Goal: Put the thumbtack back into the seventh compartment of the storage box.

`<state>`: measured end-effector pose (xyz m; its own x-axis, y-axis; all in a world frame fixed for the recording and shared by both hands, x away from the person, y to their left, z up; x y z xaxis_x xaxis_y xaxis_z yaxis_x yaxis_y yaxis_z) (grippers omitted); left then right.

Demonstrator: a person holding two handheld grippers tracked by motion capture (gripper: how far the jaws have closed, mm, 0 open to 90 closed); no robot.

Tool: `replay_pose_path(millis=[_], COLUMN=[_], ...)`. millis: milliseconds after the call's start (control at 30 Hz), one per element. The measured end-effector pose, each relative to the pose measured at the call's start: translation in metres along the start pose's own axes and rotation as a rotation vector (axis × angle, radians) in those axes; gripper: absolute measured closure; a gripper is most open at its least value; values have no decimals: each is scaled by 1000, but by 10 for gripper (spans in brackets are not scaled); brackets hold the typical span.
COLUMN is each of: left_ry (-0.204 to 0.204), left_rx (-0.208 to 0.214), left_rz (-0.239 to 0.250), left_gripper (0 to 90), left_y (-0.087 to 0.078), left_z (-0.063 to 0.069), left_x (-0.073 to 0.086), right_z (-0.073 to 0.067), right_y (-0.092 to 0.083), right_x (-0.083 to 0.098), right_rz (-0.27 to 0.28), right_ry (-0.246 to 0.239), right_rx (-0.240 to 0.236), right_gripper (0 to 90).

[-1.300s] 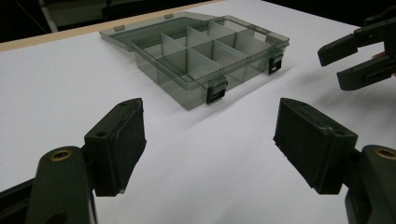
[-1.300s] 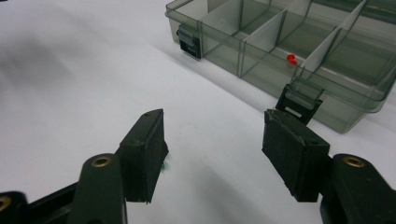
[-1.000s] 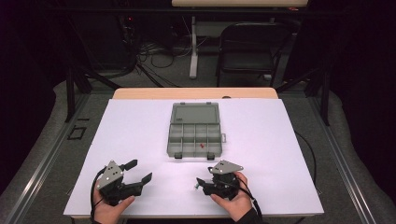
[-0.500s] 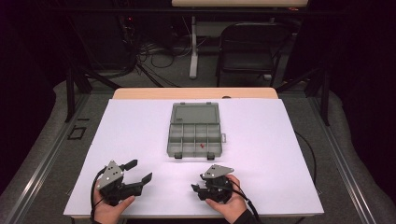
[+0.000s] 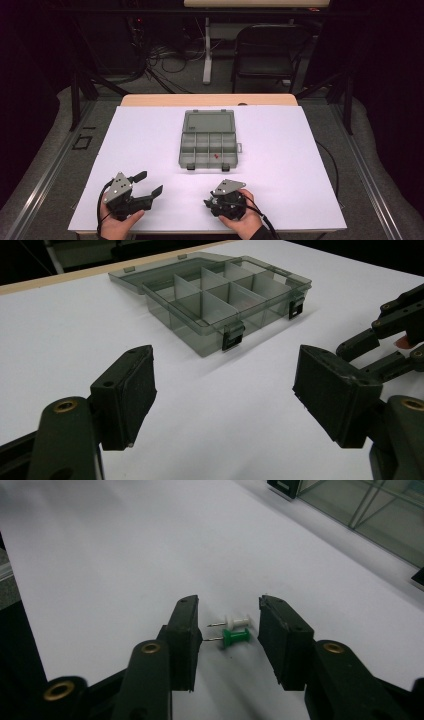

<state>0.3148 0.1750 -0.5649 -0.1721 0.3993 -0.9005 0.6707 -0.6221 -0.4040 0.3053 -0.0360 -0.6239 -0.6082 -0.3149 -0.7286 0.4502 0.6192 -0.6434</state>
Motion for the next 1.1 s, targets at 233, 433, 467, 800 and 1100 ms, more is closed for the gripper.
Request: replay_pose_path(millis=[233, 433, 467, 800, 1100], left_ry=[0, 3, 4, 3, 3], left_rx=[0, 3, 3, 3, -2], left_rz=[-1, 0, 0, 2, 3], left_gripper=[245, 245, 245, 245, 245], left_y=[0, -1, -1, -1, -2], left_z=[0, 0, -1, 0, -1], left_x=[0, 0, 0, 0, -1], right_z=[0, 0, -1, 0, 4], right_y=[0, 0, 0, -8, -19], right_x=[1, 1, 1, -3, -13], right_rz=[-10, -11, -10, 3, 23], right_ry=[-5, -1, 1, 28, 56], right_rx=[6, 1, -2, -14, -10], right_gripper=[687, 690, 690, 690, 691])
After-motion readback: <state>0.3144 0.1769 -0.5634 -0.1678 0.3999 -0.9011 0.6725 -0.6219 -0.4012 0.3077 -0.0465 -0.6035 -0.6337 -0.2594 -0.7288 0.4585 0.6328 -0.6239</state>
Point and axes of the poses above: each handheld gripper's, and its own axes: y roughly forward along the jaws, x roughly out of its underside, z roughly to its right, the point moved 9 cm from there along y, roughly forward along the jaws, and after that the axes turned 13 degrees about y, right-handed, at the moved point
